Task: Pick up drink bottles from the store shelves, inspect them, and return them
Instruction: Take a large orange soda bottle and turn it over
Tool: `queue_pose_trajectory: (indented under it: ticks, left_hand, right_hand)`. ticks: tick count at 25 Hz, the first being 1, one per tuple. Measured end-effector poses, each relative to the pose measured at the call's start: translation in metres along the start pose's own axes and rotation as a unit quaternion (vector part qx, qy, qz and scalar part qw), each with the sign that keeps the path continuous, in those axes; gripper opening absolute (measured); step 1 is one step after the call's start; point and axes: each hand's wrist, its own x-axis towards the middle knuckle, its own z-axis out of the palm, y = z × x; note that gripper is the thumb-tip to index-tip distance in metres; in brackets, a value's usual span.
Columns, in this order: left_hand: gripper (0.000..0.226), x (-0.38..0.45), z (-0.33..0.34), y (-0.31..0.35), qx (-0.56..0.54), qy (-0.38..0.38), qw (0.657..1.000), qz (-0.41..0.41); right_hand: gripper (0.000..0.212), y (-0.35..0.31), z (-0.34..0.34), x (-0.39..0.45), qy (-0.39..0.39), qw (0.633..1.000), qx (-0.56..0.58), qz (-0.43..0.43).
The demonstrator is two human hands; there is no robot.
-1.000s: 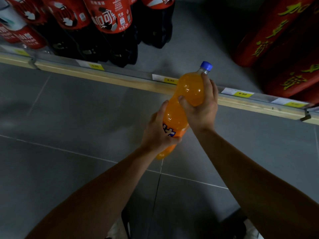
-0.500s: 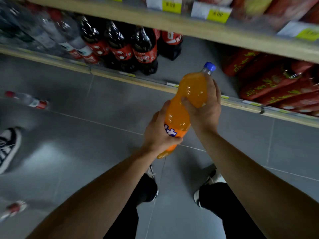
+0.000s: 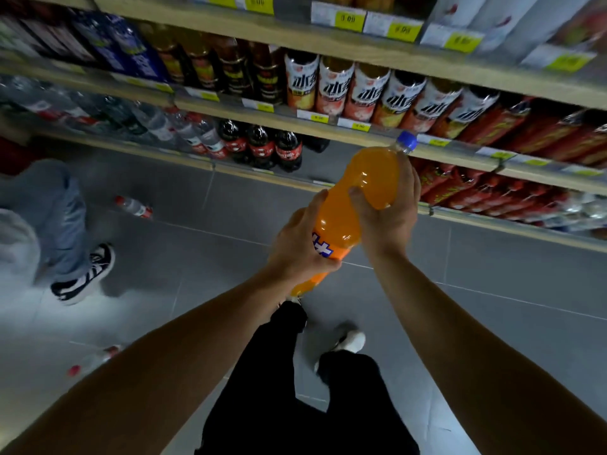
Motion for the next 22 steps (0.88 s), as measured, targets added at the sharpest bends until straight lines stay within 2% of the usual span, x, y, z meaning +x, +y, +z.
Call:
queue_pose_trajectory:
  ticks: [4,10,15,22]
  left_hand:
    - [0.128,-0.058,0.002,0.041,0.024,-0.014,0.999,0.038]
    - [0.128,-0.133,0.052,0.101,0.064,-0.040,0.984,0.162]
    - [0.129,-0.163,0.123,0.180,0.086,-0.103,0.961,0.243]
    - [0.131,-0.139,0.256,0.309,0.124,-0.217,0.906,0.343]
  right_hand:
    - [0.083,-0.014,-0.061,-0.044,0.050,0.998,0.022,-0.020]
    - [0.084,0.001,-0.181,-0.113,0.142,0.989,0.043,-0.018]
    - [0.086,0.032,-0.297,-0.142,0.251,0.967,0.049,0.011]
    - [0.084,0.104,-0.446,-0.123,0.381,0.920,0.037,0.076]
